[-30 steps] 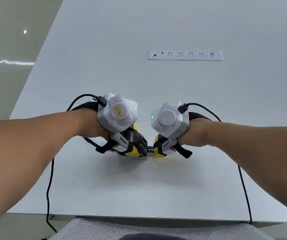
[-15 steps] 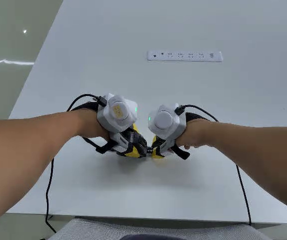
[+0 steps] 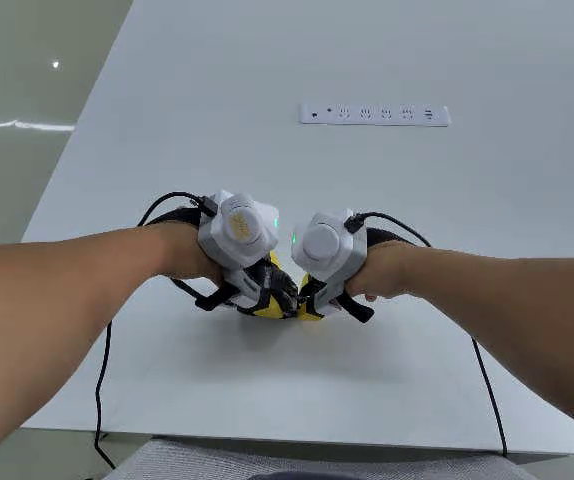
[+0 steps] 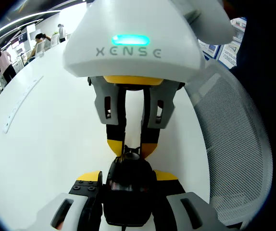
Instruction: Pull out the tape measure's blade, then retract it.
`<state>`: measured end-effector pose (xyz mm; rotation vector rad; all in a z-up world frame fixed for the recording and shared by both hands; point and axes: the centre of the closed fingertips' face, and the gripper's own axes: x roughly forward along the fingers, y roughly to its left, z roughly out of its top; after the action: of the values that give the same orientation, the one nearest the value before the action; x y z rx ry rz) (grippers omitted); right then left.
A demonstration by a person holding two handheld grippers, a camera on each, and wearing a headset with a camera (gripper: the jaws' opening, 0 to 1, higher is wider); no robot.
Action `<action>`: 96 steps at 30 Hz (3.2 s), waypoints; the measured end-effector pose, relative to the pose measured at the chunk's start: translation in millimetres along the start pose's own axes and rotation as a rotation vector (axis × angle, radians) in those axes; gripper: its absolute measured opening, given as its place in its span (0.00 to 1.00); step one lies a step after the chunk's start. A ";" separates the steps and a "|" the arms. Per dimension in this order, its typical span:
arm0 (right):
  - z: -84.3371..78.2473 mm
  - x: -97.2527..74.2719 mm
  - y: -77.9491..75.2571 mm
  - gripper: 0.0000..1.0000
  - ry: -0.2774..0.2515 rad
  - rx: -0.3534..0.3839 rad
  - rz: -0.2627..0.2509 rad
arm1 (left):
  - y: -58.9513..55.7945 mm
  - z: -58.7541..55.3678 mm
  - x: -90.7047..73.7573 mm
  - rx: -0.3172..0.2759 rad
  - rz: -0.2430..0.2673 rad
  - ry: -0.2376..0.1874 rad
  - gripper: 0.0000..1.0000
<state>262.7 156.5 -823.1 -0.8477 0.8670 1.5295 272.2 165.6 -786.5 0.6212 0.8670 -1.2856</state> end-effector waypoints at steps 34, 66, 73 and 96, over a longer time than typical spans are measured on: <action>-19.1 -13.5 -2.5 0.12 0.020 0.018 -0.018 | -3.0 0.5 0.0 0.004 0.018 0.005 0.36; -34.2 -20.1 -3.5 0.12 0.012 0.030 -0.012 | -0.6 0.9 -0.2 -0.002 0.060 -0.021 0.36; -37.4 -22.5 -2.9 0.12 0.013 0.031 -0.010 | 0.5 0.6 0.2 -0.006 0.065 -0.023 0.36; -50.6 -28.6 -4.8 0.12 0.029 0.045 -0.014 | 1.4 1.4 1.0 -0.019 0.068 -0.030 0.36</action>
<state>273.5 99.2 -822.2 -0.8440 0.9114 1.4834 273.9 164.2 -786.7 0.6099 0.8258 -1.2218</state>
